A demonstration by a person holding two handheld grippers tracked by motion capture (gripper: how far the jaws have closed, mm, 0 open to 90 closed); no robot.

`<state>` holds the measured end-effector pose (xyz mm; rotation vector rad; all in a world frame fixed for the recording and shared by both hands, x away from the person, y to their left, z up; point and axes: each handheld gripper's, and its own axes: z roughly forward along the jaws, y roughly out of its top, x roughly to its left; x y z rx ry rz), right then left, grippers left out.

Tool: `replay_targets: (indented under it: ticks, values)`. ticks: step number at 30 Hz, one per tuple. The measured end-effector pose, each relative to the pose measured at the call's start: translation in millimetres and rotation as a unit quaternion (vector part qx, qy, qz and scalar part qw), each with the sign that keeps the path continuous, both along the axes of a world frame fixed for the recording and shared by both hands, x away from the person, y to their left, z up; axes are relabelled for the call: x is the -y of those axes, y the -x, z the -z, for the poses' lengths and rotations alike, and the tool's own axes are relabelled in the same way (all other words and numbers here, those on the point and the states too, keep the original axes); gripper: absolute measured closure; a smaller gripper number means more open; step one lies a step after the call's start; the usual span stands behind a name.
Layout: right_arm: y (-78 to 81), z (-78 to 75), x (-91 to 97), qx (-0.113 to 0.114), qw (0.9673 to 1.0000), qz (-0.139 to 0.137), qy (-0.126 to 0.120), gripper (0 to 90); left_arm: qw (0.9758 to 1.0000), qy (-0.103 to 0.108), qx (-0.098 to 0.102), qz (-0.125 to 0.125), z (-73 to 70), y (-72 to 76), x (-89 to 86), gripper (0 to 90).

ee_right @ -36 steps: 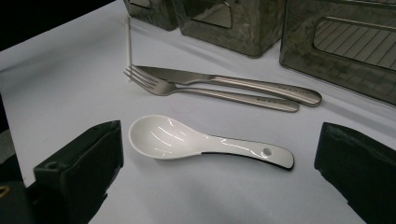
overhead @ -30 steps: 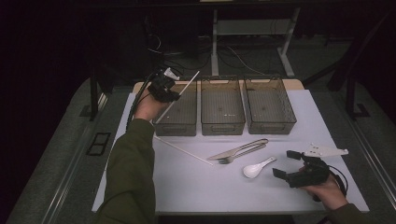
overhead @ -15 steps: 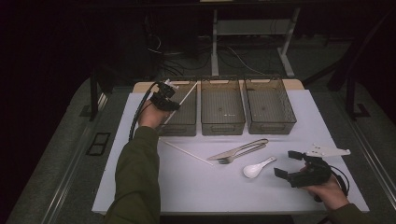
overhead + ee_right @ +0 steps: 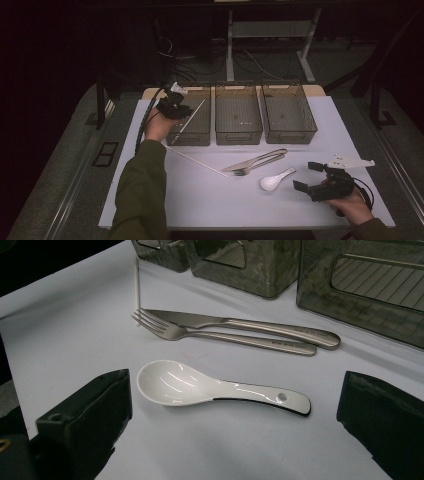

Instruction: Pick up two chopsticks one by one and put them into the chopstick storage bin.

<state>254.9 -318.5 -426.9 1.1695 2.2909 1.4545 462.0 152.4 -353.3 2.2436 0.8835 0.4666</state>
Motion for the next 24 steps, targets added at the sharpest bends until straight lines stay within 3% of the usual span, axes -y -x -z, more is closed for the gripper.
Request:
replay_targets:
  ticks: [3,5,12,16,24]
  values:
    - [0.0,0.1,-0.5,0.001,1.0,-0.001,0.001,1.2,0.9996,0.022,0.011,0.015,-5.7,20.8,-4.6,88.4]
    - [0.1,0.1,-0.9,-0.001,1.0,-0.001,0.003,1.2,0.9992,0.029,0.01,0.026,-6.6,34.8,-7.3,88.6]
    - [-0.6,1.0,-2.4,-0.004,1.0,0.001,0.003,1.2,0.999,0.008,0.002,0.043,12.4,71.8,-15.1,88.7]
    - [-0.5,1.2,-2.4,-0.003,1.0,0.002,0.005,1.2,0.9992,-0.013,-0.011,0.037,33.0,80.2,-21.2,88.6]
    - [-0.8,1.4,-2.1,-0.004,1.0,0.0,0.005,1.2,0.9987,-0.035,-0.033,0.019,70.3,78.3,-29.6,88.6]
